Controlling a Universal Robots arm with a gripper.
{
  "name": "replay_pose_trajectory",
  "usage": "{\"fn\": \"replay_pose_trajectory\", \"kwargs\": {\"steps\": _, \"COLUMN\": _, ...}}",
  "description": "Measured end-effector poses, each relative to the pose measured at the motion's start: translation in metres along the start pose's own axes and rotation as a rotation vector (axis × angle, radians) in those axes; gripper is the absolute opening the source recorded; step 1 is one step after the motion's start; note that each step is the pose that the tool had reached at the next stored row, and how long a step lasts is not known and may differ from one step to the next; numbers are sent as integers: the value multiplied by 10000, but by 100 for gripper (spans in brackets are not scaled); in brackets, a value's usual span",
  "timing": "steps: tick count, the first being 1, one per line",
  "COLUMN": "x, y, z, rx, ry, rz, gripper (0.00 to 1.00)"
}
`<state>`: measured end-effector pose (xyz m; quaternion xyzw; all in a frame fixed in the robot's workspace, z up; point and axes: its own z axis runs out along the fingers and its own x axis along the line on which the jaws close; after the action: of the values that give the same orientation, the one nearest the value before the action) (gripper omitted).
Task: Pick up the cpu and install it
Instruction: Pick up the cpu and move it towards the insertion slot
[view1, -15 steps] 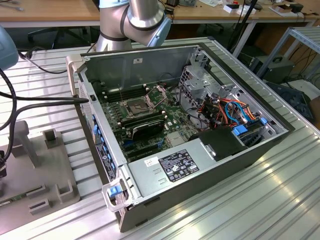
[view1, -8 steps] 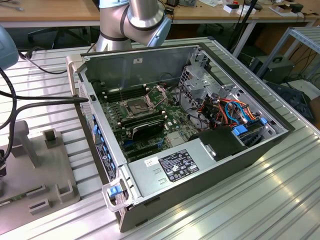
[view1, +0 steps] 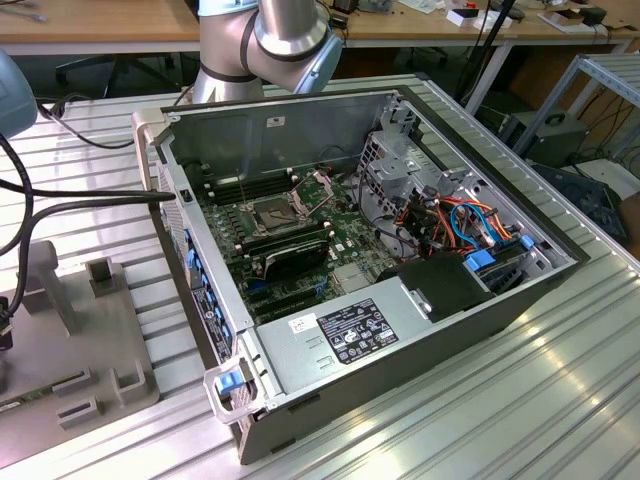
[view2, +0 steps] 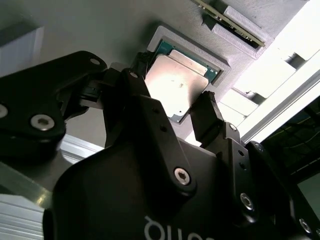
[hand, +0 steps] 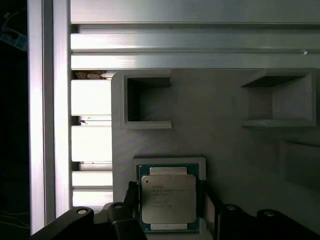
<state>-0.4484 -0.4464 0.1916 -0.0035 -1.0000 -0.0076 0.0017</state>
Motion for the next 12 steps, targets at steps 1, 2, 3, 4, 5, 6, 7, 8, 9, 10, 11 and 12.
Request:
{"fn": "replay_pose_trajectory", "kwargs": {"steps": 1, "x": 0, "y": 0, "z": 1, "rx": 0, "ry": 0, "rz": -1, "gripper": 62}}
{"fn": "replay_pose_trajectory", "kwargs": {"steps": 2, "x": 0, "y": 0, "z": 4, "rx": -1, "ry": -1, "rz": 0, "gripper": 62}}
{"fn": "replay_pose_trajectory", "kwargs": {"steps": 3, "x": 0, "y": 0, "z": 8, "rx": -1, "ry": -2, "rz": -1, "gripper": 62}}
{"fn": "replay_pose_trajectory", "kwargs": {"steps": 4, "x": 0, "y": 0, "z": 12, "rx": -2, "ry": -2, "rz": 0, "gripper": 62}}
{"fn": "replay_pose_trajectory", "kwargs": {"steps": 5, "x": 0, "y": 0, "z": 13, "rx": -1, "ry": -2, "rz": -1, "gripper": 62}}
{"fn": "replay_pose_trajectory", "kwargs": {"steps": 6, "x": 0, "y": 0, "z": 12, "rx": -1, "ry": 0, "rz": 0, "gripper": 62}}
{"fn": "replay_pose_trajectory", "kwargs": {"steps": 7, "x": 0, "y": 0, "z": 13, "rx": -1, "ry": -1, "rz": -1, "gripper": 62}}
{"fn": "replay_pose_trajectory", "kwargs": {"steps": 8, "x": 0, "y": 0, "z": 13, "rx": -1, "ry": -1, "rz": 0, "gripper": 62}}
{"fn": "replay_pose_trajectory", "kwargs": {"steps": 9, "x": 0, "y": 0, "z": 13, "rx": -1, "ry": -2, "rz": -1, "gripper": 62}}
{"fn": "replay_pose_trajectory", "kwargs": {"steps": 10, "x": 0, "y": 0, "z": 13, "rx": -1, "ry": -2, "rz": -1, "gripper": 62}}
{"fn": "replay_pose_trajectory", "kwargs": {"steps": 11, "x": 0, "y": 0, "z": 13, "rx": -1, "ry": -1, "rz": 0, "gripper": 62}}
{"fn": "replay_pose_trajectory", "kwargs": {"steps": 12, "x": 0, "y": 0, "z": 13, "rx": -1, "ry": -2, "rz": 0, "gripper": 62}}
